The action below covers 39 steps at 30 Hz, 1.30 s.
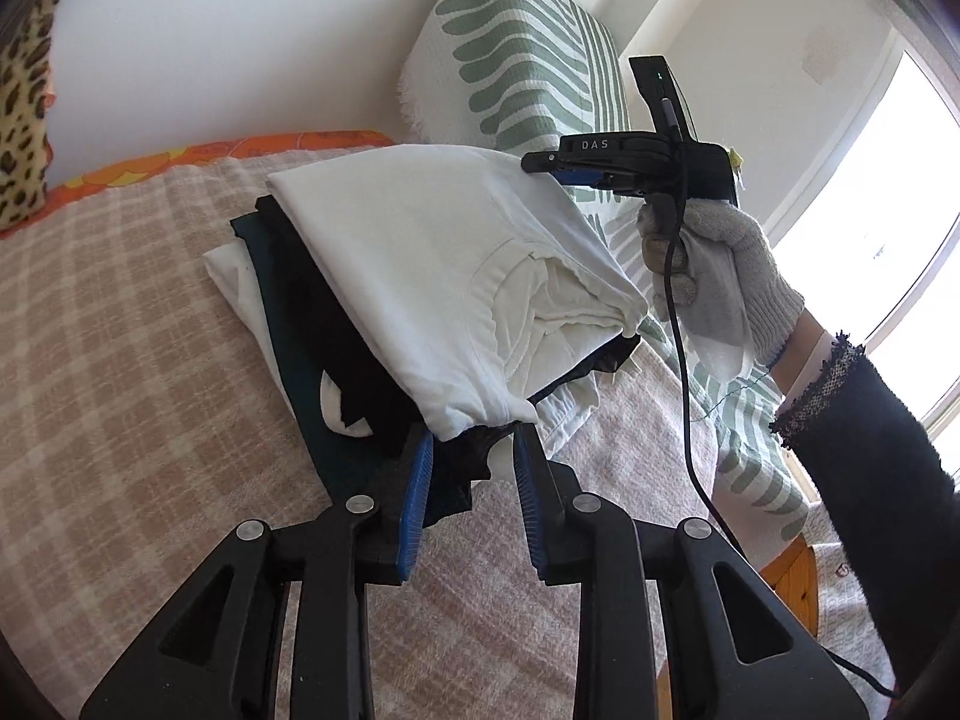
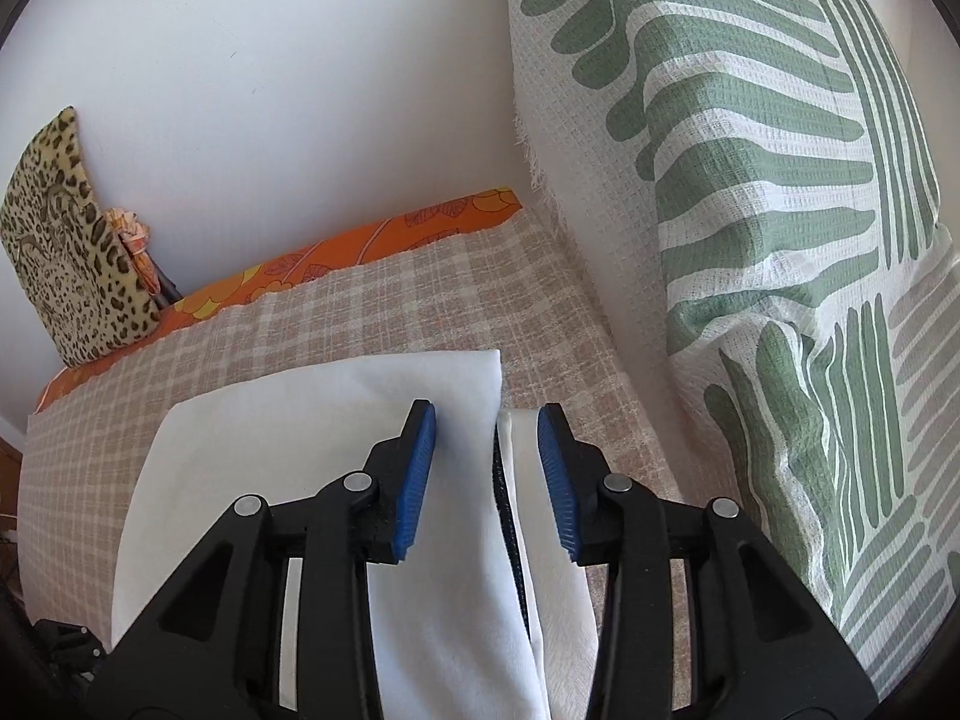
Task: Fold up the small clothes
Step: 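Lower the shirt onto the pile and open both grippers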
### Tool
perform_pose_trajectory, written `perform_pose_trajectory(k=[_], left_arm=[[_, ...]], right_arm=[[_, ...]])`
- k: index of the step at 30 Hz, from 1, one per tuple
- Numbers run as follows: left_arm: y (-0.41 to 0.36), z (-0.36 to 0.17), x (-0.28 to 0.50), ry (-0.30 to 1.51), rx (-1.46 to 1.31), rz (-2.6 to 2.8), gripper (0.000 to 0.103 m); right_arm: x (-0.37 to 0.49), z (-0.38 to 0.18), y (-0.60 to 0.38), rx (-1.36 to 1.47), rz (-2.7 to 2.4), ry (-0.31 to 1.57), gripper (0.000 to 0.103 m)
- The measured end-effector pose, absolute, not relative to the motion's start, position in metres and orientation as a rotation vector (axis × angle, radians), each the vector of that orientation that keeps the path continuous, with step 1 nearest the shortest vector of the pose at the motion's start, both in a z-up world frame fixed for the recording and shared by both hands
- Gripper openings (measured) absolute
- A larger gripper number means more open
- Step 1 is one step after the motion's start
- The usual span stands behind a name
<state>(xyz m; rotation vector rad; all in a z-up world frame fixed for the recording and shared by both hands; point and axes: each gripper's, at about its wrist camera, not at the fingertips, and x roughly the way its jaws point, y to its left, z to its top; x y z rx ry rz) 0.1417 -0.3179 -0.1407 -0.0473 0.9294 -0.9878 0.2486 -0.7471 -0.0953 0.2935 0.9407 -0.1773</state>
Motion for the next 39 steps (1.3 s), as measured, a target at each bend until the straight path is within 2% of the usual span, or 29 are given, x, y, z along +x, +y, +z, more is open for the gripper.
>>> perform_pose_trajectory(k=[9, 15, 20, 25, 29, 35, 37, 39], left_arm=[[-0.335, -0.112, 0.169, 0.828, -0.053, -0.952, 0.026], [-0.372, -0.125, 0.189, 0.839, -0.04, -0.933, 0.026], [-0.394, -0.15, 0.199, 0.893, 0.027, -0.908, 0.026], [-0.398, -0.166, 0.189, 0.857, 0.103, -0.924, 0.026], [-0.397, -0.166, 0.19, 0.86, 0.106, -0.932, 0.026], [-0.382, -0.16, 0.182, 0.865, 0.099, -0.916, 0.026], [-0.378, -0.158, 0.179, 0.862, 0.105, -0.91, 0.026], [-0.375, -0.152, 0.174, 0.853, 0.116, -0.904, 0.026]], right_arm=[[0.24, -0.063, -0.739, 0.42, -0.066, 0.766, 0.038], [0.257, -0.093, -0.713, 0.403, -0.026, 0.839, 0.038], [0.258, -0.126, -0.684, 0.202, -0.067, 0.919, 0.038], [0.251, -0.157, -0.674, 0.101, -0.062, 0.966, 0.038], [0.249, -0.165, -0.685, 0.167, -0.053, 0.97, 0.038], [0.249, -0.152, -0.726, 0.411, -0.113, 0.941, 0.038], [0.246, -0.152, -0.747, 0.507, -0.185, 0.948, 0.044], [0.244, -0.15, -0.757, 0.501, -0.257, 0.966, 0.044]])
